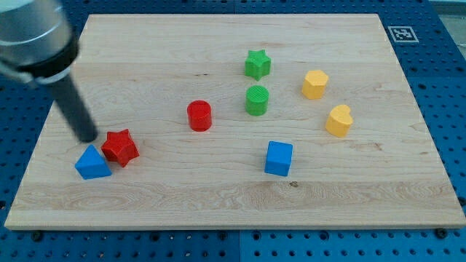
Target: Move the blue triangle vertically to the red star
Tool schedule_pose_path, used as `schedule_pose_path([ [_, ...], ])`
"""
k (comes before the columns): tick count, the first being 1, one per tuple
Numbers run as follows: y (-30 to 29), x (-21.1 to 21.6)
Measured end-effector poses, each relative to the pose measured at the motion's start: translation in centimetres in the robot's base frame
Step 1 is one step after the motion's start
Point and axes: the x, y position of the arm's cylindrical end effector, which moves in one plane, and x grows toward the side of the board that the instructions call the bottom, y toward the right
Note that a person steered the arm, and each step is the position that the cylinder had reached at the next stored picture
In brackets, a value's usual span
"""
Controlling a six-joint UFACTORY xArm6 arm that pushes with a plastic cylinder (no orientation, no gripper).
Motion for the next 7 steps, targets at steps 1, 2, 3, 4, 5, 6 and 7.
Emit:
schedule_pose_path([
  [1,-1.2,7.3],
  [2,2.6,9.2],
  [3,4.5,6.2],
  [4,2.9,3.9],
  [5,0.7,2.5],
  [6,0.4,1.6],
  [7,0.4,0.1],
])
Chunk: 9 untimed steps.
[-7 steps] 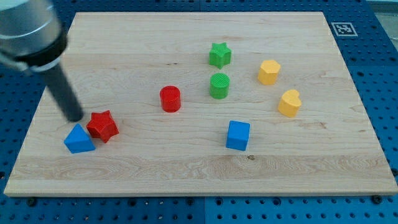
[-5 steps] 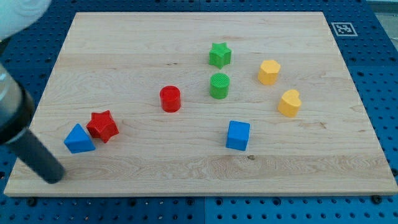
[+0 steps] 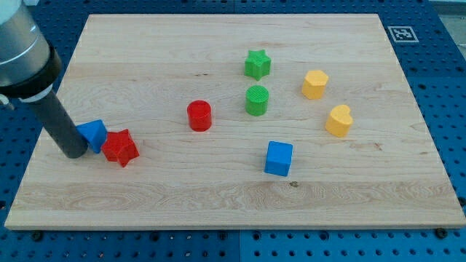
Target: Move the blue triangle vertically to the red star
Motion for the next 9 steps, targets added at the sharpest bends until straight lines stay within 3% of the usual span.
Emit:
schedule_pose_path([
  [1,0.0,-1.9],
  [4,5.9,-1.9],
  [9,7.2,-11.7],
])
